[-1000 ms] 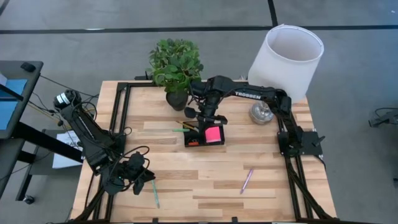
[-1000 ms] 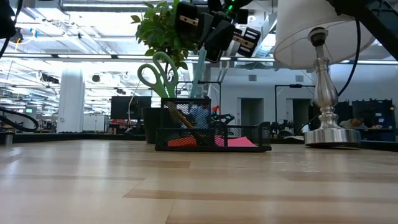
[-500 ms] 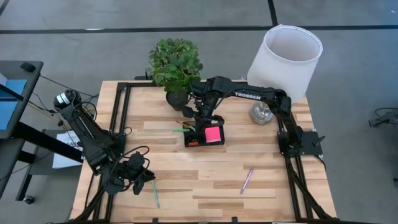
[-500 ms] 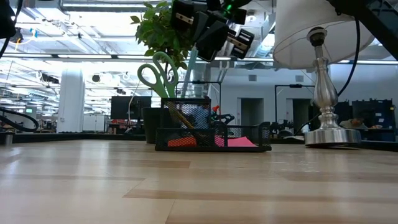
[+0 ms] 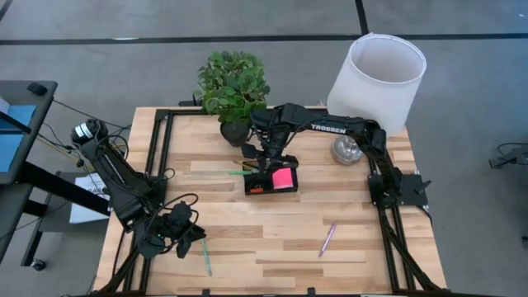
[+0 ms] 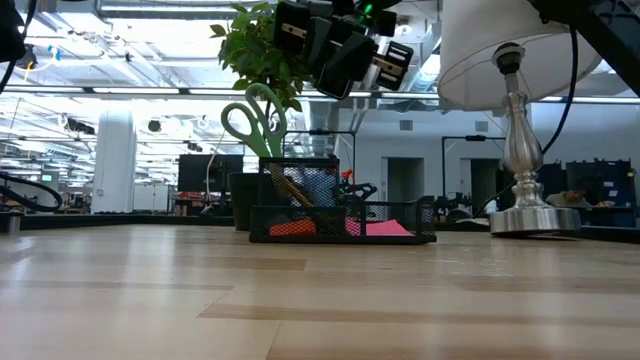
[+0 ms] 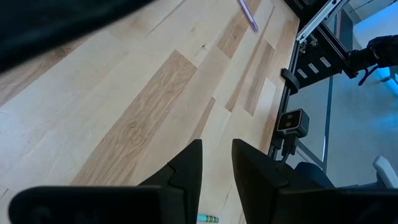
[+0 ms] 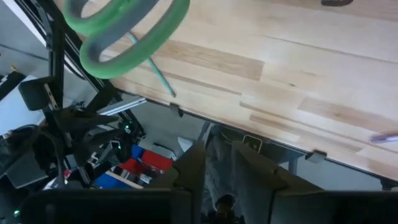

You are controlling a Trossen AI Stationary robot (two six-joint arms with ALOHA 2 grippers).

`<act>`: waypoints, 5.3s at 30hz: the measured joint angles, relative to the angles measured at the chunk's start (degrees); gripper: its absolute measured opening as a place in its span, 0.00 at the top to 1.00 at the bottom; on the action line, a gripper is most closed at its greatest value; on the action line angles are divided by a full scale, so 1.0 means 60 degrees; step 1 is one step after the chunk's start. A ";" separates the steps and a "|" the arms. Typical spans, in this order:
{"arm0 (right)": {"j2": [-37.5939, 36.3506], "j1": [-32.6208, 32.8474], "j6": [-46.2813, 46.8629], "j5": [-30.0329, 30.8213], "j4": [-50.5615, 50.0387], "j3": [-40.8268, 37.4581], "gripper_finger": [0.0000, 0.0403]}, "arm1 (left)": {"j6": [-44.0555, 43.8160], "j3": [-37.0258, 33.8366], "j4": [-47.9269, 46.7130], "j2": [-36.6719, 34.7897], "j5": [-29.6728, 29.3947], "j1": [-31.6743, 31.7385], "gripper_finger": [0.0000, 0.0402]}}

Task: Pick and place office supplies into organizer
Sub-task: Put the purple pen into the black desk organizer

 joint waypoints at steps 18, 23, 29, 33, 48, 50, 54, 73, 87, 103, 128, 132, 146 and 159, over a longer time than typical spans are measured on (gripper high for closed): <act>-0.0145 0.1224 -0.2698 0.0924 -0.0040 0.0008 0.70 | 0.0000 0.0000 0.0000 0.0000 0.0000 -0.0001 0.80; -0.0461 0.2402 -0.3629 0.3368 -0.1148 0.0010 0.69 | 0.0000 0.0000 0.0000 0.0000 0.0000 -0.0001 0.80; -0.1268 0.4878 -0.2711 0.9410 -0.3612 -0.0010 0.69 | 0.0000 0.0000 -0.0015 -0.0004 0.0007 -0.0001 0.80; -0.1798 0.6854 -0.1037 1.1901 -0.3331 -0.0158 0.69 | 0.0000 0.0004 -0.0015 -0.0007 -0.0034 -0.0001 0.80; -0.0761 1.1402 0.2329 1.4004 -0.3051 -0.0793 0.69 | 0.2379 0.0004 -0.0295 -0.0004 -0.0669 0.0000 0.80; -0.0424 1.1560 0.2339 1.4000 -0.2389 -0.0793 0.70 | 0.2379 0.0004 -0.0288 -0.0004 -0.0877 0.0002 0.80; 0.0059 1.1677 0.1391 1.3998 -0.0311 -0.0790 0.69 | 0.2373 0.0004 -0.0271 -0.0004 -0.1622 0.0000 0.80; 0.1286 1.1423 0.3774 1.1147 -0.3425 -0.0800 0.70 | 0.2586 0.0004 -0.0317 -0.0004 -0.2528 0.0537 0.80; 0.1694 1.1749 0.4944 1.1701 -0.1095 -0.0822 0.70 | 0.2794 0.0004 -0.0460 -0.0004 -0.2259 0.1027 0.80; 0.2218 1.1018 0.5233 1.2768 -0.2568 -0.0845 0.70 | 0.2816 0.0004 -0.0649 0.0000 -0.2157 0.1055 0.80; 0.2098 1.2226 0.8714 1.0395 -0.3430 -0.2363 0.70 | 0.2236 0.0004 -0.0707 0.0000 -0.1924 0.1051 0.80; 0.2096 1.2372 0.9830 1.1918 -0.2816 -0.2360 0.70 | 0.1915 0.0004 -0.0703 0.0000 -0.2027 0.1053 0.80; 0.2182 1.0763 0.8709 1.1024 -0.2668 -0.2386 0.70 | 0.1960 0.0004 -0.0743 0.0000 -0.2087 0.1051 0.80; 0.2151 1.0671 0.8807 1.0506 -0.2140 -0.3002 0.70 | 0.2175 0.0004 -0.0862 0.0000 -0.1974 0.1051 0.80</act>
